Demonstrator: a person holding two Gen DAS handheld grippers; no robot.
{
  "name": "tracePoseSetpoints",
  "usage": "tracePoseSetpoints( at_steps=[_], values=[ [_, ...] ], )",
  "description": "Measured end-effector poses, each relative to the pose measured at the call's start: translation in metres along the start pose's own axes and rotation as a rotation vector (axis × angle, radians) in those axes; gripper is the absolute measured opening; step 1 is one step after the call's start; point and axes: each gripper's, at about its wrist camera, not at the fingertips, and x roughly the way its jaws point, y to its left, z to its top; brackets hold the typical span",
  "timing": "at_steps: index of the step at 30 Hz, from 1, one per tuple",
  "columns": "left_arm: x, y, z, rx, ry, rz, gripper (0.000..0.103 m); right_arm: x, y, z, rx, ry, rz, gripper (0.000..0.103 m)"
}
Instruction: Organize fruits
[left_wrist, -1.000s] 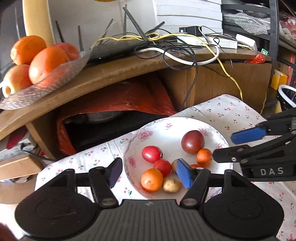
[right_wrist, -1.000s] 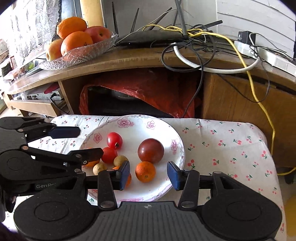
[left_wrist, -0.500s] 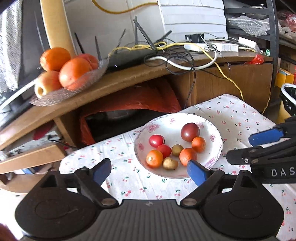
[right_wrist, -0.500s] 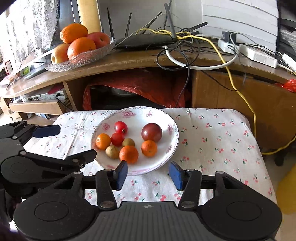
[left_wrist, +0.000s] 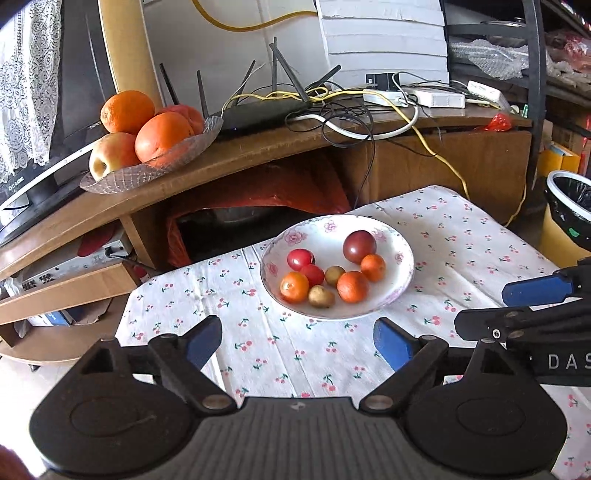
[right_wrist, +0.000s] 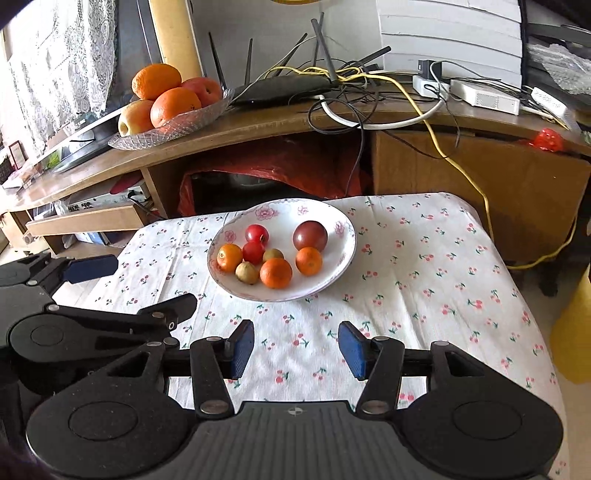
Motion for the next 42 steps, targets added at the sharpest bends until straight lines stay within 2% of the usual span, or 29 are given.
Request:
tracePoseSetpoints(
  at_steps=[7,12,34,42],
  values=[
    [-0.021,-0.002,-0.010,-0.040,-0.008,-0.010,0.097,-0.019,0.002,-0.013,0.033,-0.013,-0.002,0.048],
    [-0.038,-0.005,-0.022,-0.054,-0.002,0.014,0.100,-0.033,0.006,-0.023,0.049,-0.016,0.005,0.048],
    [-0.092,-0.001,-0.076,-0.146,0.055,0.001,0.101,-0.079,0.038,-0.076,0.032,-0.001,0.013,0.048],
    [-0.106,-0.007,-0.086,-0.130,0.037,0.012,0.101,-0.089,0.040,-0.090,0.031,-0.003,0.003,0.048]
  ],
)
